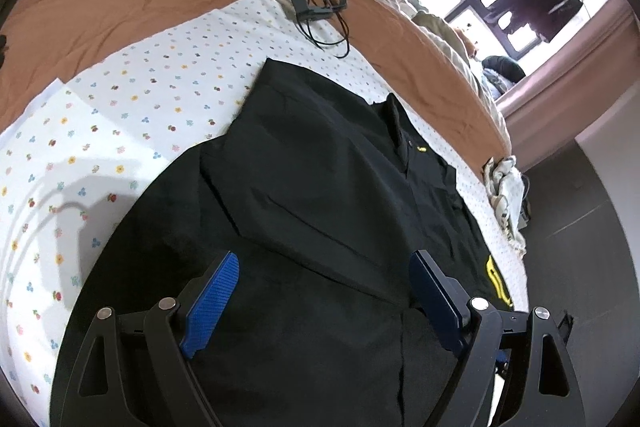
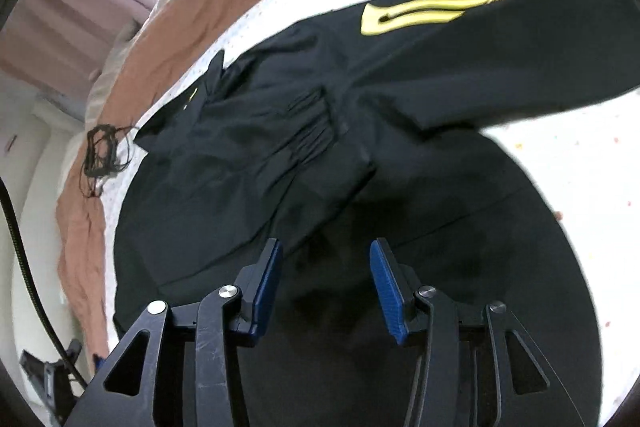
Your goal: Fold large clothes
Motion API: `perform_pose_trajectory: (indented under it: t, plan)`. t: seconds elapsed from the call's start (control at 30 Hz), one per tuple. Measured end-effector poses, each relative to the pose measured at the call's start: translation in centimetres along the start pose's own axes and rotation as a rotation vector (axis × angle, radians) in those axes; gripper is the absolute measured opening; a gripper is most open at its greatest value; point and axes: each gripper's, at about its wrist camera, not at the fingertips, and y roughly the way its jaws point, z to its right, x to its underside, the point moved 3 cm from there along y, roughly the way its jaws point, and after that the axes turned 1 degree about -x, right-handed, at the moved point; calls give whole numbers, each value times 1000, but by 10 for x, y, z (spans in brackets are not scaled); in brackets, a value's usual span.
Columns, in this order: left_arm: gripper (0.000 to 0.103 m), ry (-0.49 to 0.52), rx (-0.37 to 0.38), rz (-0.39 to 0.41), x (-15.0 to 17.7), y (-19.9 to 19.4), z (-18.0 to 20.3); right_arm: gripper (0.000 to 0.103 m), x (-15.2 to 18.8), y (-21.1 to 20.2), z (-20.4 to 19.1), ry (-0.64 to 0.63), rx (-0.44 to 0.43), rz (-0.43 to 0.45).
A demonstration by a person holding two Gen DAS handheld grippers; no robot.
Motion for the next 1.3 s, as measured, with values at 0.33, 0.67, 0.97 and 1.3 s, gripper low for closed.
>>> perform_pose_trajectory:
  t: [0.33,0.67,0.97,1.3]
  plan:
    - [84,34,-112,-14,2,28,-7,9,-27,49,4,-29,-25,24]
    - [84,42,-155,-3,5,35,-9,8,-50,58,-5,-47,-10,77]
    - [84,56,-110,63,8,24,10,79,-60,0,19,66,4,167]
    - [84,54,-85,47,10,27,18,79,-64,-58,83,143,71,255]
